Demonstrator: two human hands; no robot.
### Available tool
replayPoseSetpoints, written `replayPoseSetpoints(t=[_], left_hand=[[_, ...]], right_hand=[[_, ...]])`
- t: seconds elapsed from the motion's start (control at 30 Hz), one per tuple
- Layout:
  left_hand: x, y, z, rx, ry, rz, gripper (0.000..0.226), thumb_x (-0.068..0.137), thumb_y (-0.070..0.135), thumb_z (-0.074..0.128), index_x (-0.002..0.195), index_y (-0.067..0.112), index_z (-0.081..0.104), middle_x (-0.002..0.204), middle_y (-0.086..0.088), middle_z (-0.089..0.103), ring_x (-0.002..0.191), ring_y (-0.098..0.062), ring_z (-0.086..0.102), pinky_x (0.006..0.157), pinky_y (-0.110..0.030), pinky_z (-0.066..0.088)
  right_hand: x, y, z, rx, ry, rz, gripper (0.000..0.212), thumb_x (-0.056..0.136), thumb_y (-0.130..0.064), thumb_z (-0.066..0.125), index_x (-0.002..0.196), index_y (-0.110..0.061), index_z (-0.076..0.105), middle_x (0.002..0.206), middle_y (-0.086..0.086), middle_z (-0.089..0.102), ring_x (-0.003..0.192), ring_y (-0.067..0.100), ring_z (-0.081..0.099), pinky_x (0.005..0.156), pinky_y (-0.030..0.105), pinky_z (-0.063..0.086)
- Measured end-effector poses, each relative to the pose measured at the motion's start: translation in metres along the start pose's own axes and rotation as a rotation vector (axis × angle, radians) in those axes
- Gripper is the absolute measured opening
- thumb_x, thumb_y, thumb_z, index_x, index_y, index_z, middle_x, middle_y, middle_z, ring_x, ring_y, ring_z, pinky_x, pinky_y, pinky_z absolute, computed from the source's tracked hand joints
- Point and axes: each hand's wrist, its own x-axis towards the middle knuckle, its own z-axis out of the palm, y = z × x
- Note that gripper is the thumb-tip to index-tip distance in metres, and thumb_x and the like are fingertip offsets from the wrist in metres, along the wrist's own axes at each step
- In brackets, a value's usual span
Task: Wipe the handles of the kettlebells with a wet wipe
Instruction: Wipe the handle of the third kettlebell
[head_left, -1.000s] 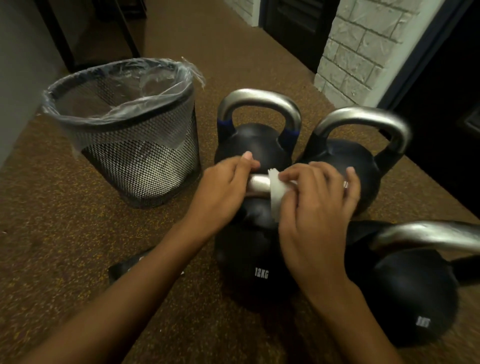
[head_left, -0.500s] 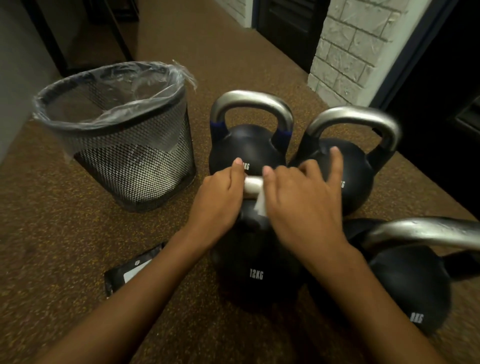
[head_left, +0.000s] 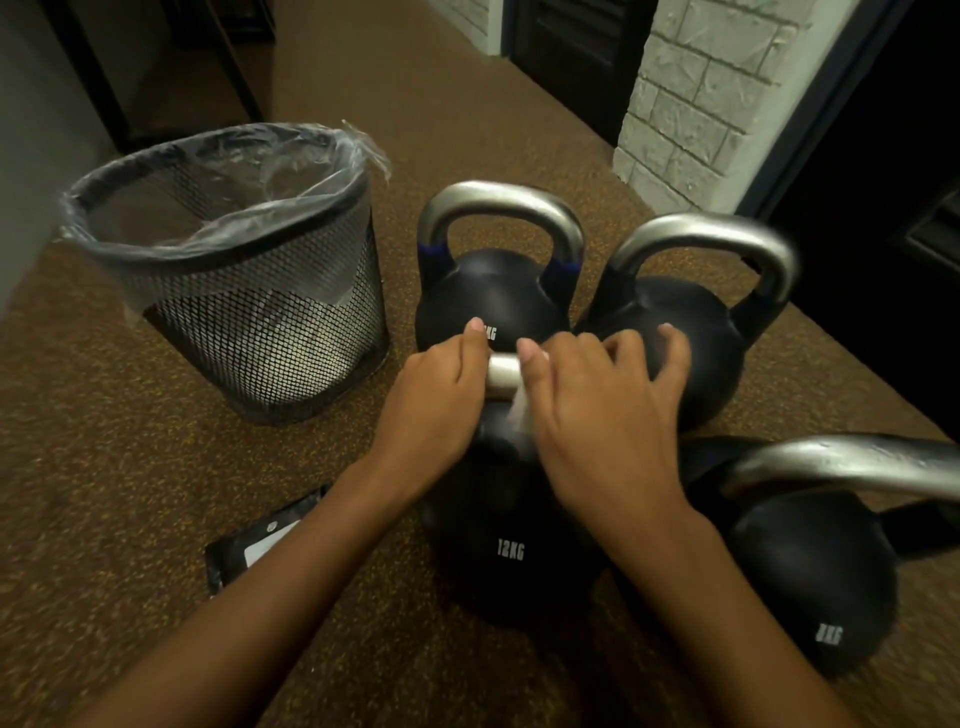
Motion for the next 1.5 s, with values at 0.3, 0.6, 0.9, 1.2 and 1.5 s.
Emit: replayPoseSetpoints(t=[0.3,0.6,0.9,1.2,1.5], left_hand=[[-0.001,0.002,0.001,0.018,0.014,-0.011,0.051,0.1,0.038,0.028,0.082,0.007,0.065,0.081,-0.018,0.067,0.086,-0.036,0.061,0.079,-0.047,0.047],[0.0,-0.001,0.0,0.008,-0.005,0.002,0.057,0.091,0.048,0.024,0.079,0.009,0.064,0.075,-0.014,0.065,0.08,-0.035,0.061,0.077,-0.047,0.048],[0.001,-0.003,0.002,0.014,0.018,0.003,0.059,0.088,0.05,0.022,0.079,0.009,0.064,0.074,-0.014,0.065,0.079,-0.034,0.061,0.076,-0.046,0.048],[0.001,-0.004,0.001,0.014,0.009,0.015,0.058,0.088,0.05,0.023,0.078,0.01,0.064,0.074,-0.012,0.066,0.079,-0.033,0.062,0.076,-0.046,0.048],[0.0,-0.002,0.002,0.015,0.022,0.017,0.059,0.088,0.049,0.022,0.08,0.008,0.064,0.078,-0.015,0.067,0.083,-0.035,0.061,0.078,-0.048,0.047]], right_hand=[[0.004,0.033,0.007,0.275,0.033,0.193,0.051,0.1,-0.036,0.025,0.084,-0.012,0.066,0.083,0.012,0.067,0.091,0.03,0.054,0.098,0.039,0.028],[0.001,0.039,0.01,0.382,0.061,0.161,0.053,0.092,-0.042,0.02,0.082,-0.018,0.066,0.085,0.009,0.069,0.092,0.027,0.057,0.102,0.042,0.032],[0.009,0.054,0.008,1.035,-0.16,0.763,0.042,0.097,-0.038,0.039,0.081,-0.011,0.067,0.078,0.013,0.063,0.087,0.029,0.058,0.086,0.035,0.043],[0.003,0.045,0.007,0.595,0.063,0.179,0.054,0.095,-0.038,0.029,0.075,-0.006,0.068,0.058,-0.013,0.047,0.074,0.015,0.05,0.092,0.038,0.036],[-0.015,0.046,0.051,1.433,0.31,0.907,0.047,0.08,-0.049,0.04,0.061,-0.019,0.07,0.071,0.007,0.067,0.08,0.027,0.06,0.088,0.05,0.046]])
